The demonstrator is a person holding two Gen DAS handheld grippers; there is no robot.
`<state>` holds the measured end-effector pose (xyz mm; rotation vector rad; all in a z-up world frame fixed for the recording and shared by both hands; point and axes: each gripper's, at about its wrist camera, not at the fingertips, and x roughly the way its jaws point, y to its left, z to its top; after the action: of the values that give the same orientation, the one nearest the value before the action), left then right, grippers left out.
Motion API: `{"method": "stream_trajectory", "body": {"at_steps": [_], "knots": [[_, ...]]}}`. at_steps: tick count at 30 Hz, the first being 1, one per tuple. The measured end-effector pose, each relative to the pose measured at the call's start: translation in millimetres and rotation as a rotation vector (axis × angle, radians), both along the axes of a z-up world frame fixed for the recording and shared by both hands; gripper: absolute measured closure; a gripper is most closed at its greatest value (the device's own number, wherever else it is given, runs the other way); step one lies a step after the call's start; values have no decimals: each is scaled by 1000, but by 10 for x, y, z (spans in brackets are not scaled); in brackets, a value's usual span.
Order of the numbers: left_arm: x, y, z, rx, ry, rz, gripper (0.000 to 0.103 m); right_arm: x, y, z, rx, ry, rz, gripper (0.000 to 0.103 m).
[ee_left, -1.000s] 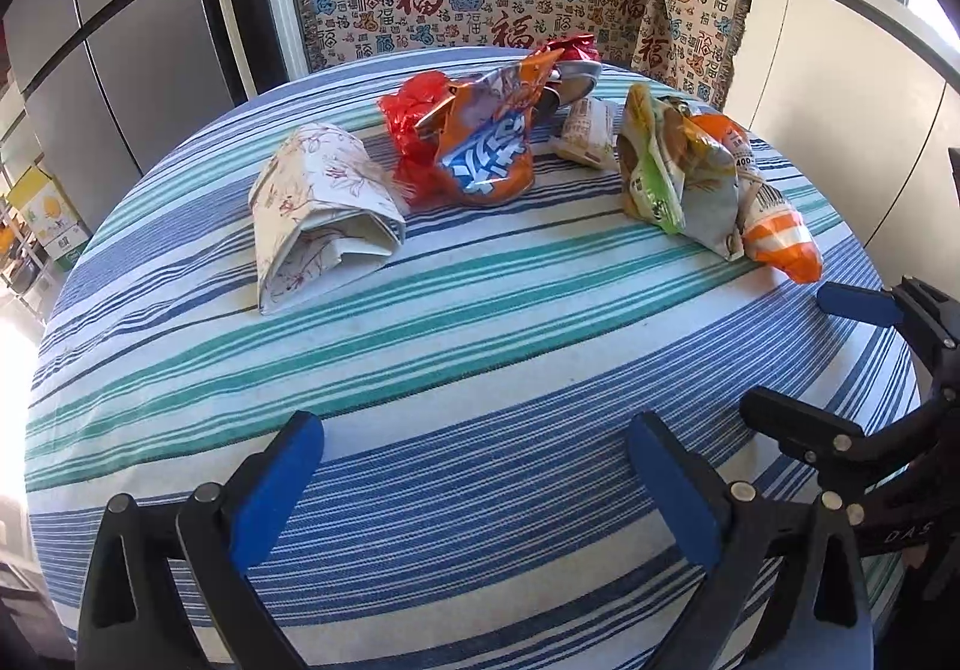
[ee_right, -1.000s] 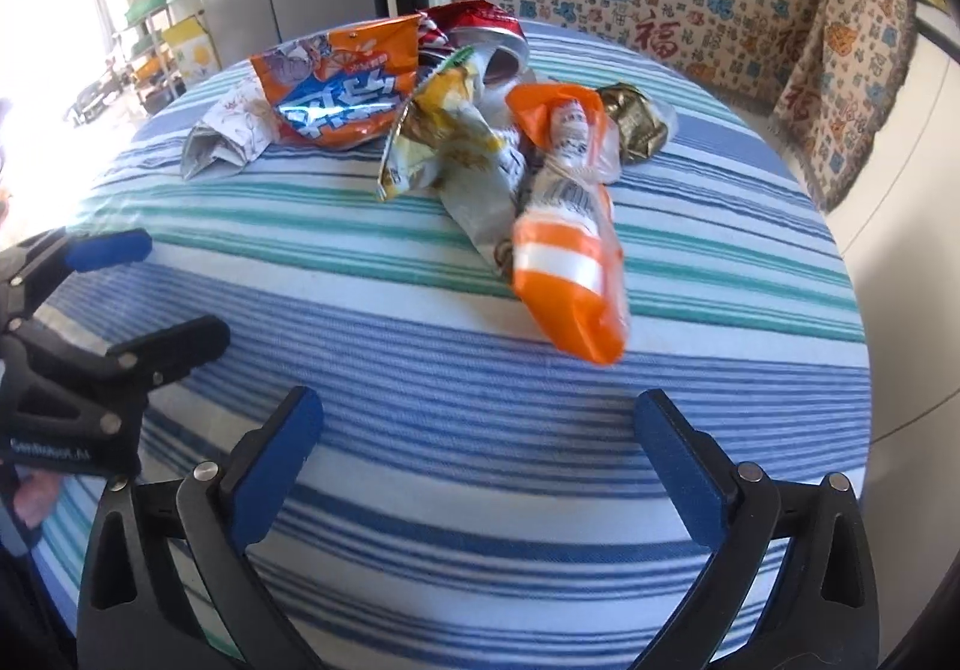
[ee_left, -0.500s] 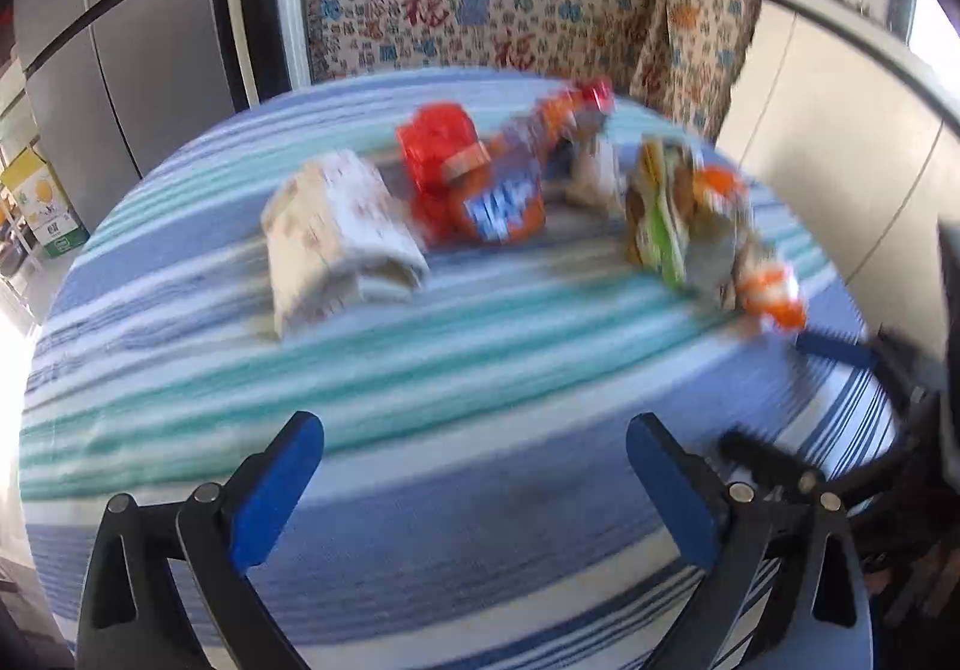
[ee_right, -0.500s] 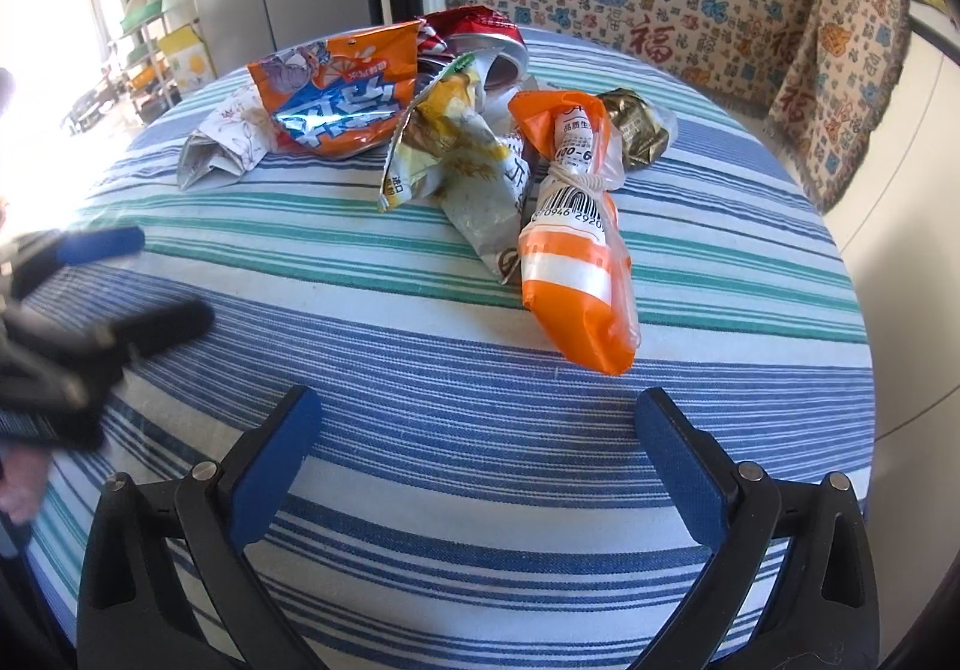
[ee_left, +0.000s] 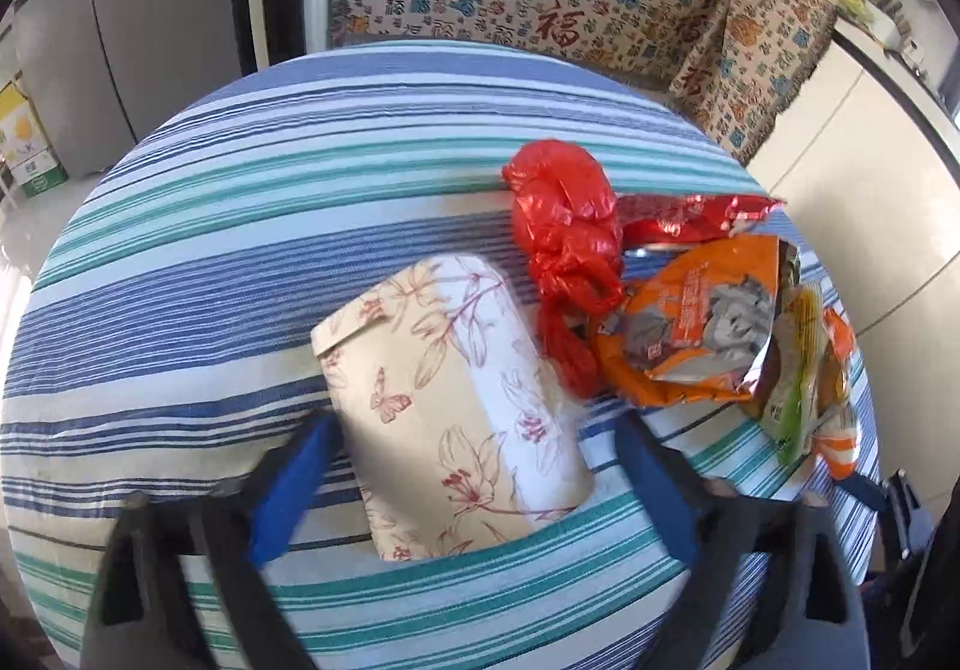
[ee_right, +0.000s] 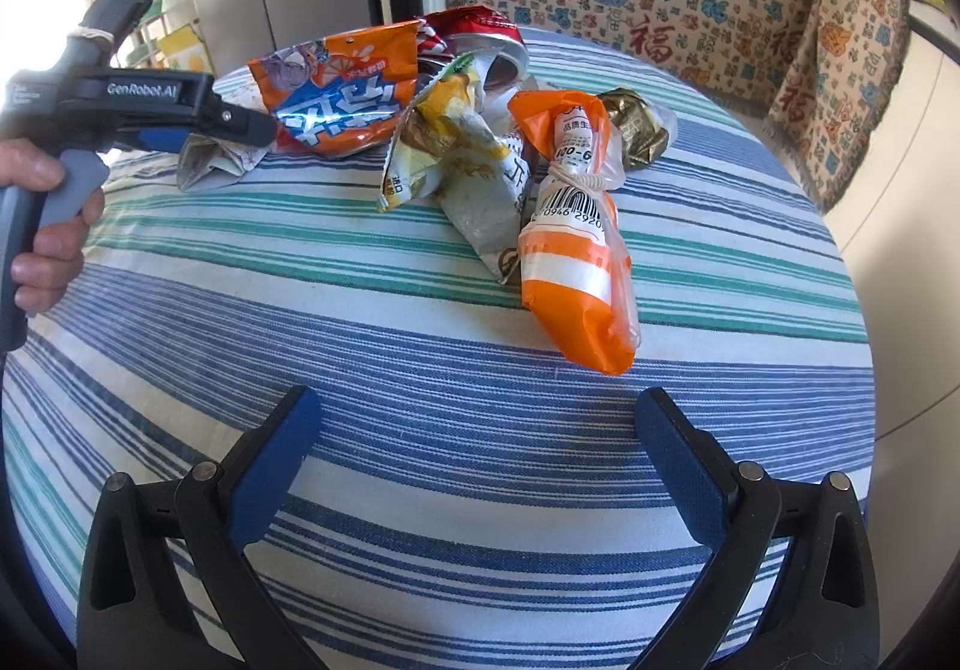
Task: Collect trash
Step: 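Grasp the floral paper with the left tool while the right tool grasps the orange-white snack bag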
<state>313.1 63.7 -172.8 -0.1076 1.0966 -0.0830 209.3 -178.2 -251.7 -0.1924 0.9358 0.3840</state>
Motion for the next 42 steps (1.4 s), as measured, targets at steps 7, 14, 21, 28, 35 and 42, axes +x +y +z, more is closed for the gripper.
{"method": "stream_trajectory", "body": {"at_steps": [7,14,21,28,35,42], "knots": [[-526,-18,86,14,-35,-54,28,0,0,-2,0,0,0,0],[-1220,-324,42,6,-58,-119,25,3,-3,-1,0,-1,0,0],[-1169,-510,-129,130,-92,-109,22,-7,-1,-5,3,-4,-2,0],[-1117,-477,-198,146,-144,-91,12,-42,-39,-3,30,-10,0,0],[-1106,-497,-207,143,-149,-91,12,27,-333,188,119,-46,-58,8],[-1108,-496,-217,141,-151,-92,12,347,-229,218,23,-30,-8,30]]}}
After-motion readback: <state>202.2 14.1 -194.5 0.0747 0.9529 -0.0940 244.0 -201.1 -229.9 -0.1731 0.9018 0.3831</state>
